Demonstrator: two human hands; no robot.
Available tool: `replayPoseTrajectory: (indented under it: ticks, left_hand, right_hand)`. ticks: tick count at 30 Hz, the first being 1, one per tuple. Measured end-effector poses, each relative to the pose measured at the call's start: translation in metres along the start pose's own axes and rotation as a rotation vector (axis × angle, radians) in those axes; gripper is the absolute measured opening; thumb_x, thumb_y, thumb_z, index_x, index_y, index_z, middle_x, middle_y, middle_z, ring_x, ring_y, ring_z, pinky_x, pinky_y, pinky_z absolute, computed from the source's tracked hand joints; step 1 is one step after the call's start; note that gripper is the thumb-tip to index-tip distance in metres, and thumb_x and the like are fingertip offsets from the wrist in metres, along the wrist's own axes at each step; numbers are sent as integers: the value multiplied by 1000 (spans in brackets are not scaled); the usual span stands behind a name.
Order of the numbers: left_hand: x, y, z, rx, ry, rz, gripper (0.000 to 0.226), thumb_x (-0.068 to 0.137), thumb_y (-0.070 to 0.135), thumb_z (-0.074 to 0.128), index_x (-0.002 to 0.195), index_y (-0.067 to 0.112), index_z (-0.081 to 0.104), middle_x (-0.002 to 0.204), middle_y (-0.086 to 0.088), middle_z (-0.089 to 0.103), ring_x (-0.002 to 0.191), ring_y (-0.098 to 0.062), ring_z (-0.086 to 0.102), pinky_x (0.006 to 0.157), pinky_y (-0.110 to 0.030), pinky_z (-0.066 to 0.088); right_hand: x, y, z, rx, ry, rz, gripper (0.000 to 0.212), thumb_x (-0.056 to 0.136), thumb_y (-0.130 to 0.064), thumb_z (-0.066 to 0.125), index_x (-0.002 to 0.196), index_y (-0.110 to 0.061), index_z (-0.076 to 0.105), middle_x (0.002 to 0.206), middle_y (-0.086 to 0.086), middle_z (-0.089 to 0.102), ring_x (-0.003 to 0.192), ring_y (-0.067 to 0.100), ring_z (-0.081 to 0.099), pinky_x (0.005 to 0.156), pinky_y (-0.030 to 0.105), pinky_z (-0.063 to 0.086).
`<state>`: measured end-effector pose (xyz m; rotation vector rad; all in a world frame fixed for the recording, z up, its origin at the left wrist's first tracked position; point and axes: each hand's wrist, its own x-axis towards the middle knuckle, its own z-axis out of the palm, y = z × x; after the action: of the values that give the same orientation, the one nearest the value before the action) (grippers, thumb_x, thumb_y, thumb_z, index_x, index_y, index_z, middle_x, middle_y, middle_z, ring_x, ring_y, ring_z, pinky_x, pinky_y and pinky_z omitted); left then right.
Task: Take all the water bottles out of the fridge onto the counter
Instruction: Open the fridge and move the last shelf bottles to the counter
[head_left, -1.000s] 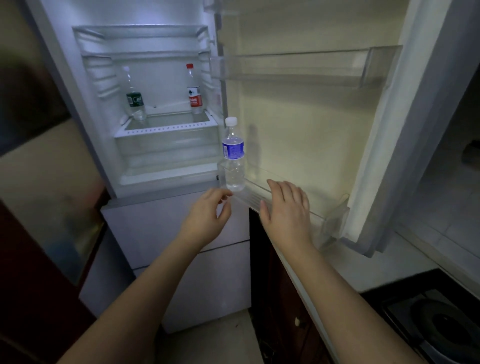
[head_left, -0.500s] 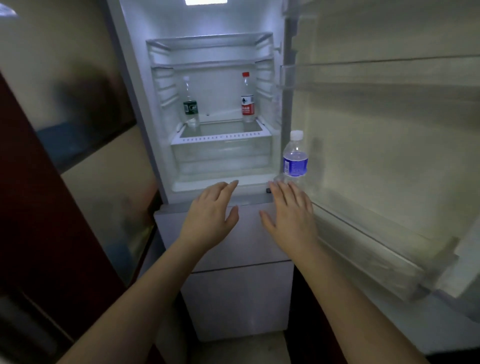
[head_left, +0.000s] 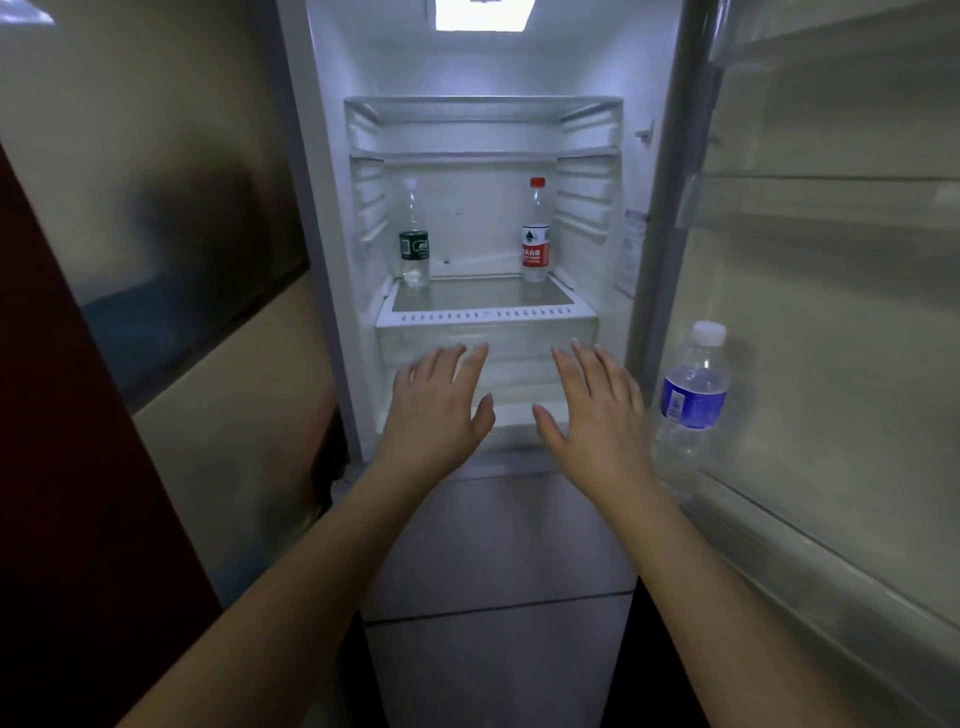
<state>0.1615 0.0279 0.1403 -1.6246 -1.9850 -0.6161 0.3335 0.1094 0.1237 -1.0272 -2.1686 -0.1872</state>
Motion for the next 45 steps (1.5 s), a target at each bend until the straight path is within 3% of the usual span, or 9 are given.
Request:
replayPoseTrajectory:
  ticks: [8,11,22,31,35,40,45]
  left_hand:
    - [84,-32,43,36,-36,19,67,97,51,41,154,23,20,162,-7,22,149,-28,14,119,-51,16]
    - [118,-43,59,58,-27,-2,67,97,50,40,154,23,20,162,-7,21,149,-28,14,118,-53,18]
    - [201,-90,94,170,42,-100,66,95,45,43,154,22,23,160,-8,24,147,-29,18,117,-50,20]
    - [266,-137,157,164,19,-307,76,90,47,43,153,32,3,161,-11,14,146,-34,13,113,-58,17]
    - [293,-150,185,144,43,-334,76,85,36,48,154,29,16,159,-18,22,144,-39,21,108,-57,25]
    - [335,-149,214,-80,73,-464,84,82,36,57,154,26,15,158,-22,17,144,-42,18,111,-59,24]
    - [380,-142,227,-298,150,-612,89,81,34,57,155,27,7,158,-22,12,143,-42,15,109,-63,25]
  right_hand:
    - [76,0,38,8,37,-18,69,92,-39,57,151,-18,30,157,8,32,146,27,25,118,46,18]
    - [112,5,60,54,45,-9,67,94,-41,52,153,-22,25,160,4,24,149,23,16,120,44,14]
    - [230,-3,133,240,87,73,67,96,-40,48,154,-23,21,161,4,19,150,24,10,120,44,8]
    - [282,-1,198,237,63,143,69,95,-39,50,155,-24,19,162,4,16,150,25,7,120,44,7]
    - [317,3,217,187,70,197,68,94,-41,50,153,-24,20,162,2,16,149,24,7,121,43,9]
    - [354,15,231,137,146,234,71,91,-37,55,153,-20,26,159,4,25,146,26,20,116,45,17]
    - [395,37,249,158,106,314,73,91,-38,55,154,-18,22,161,4,21,146,25,17,118,42,15]
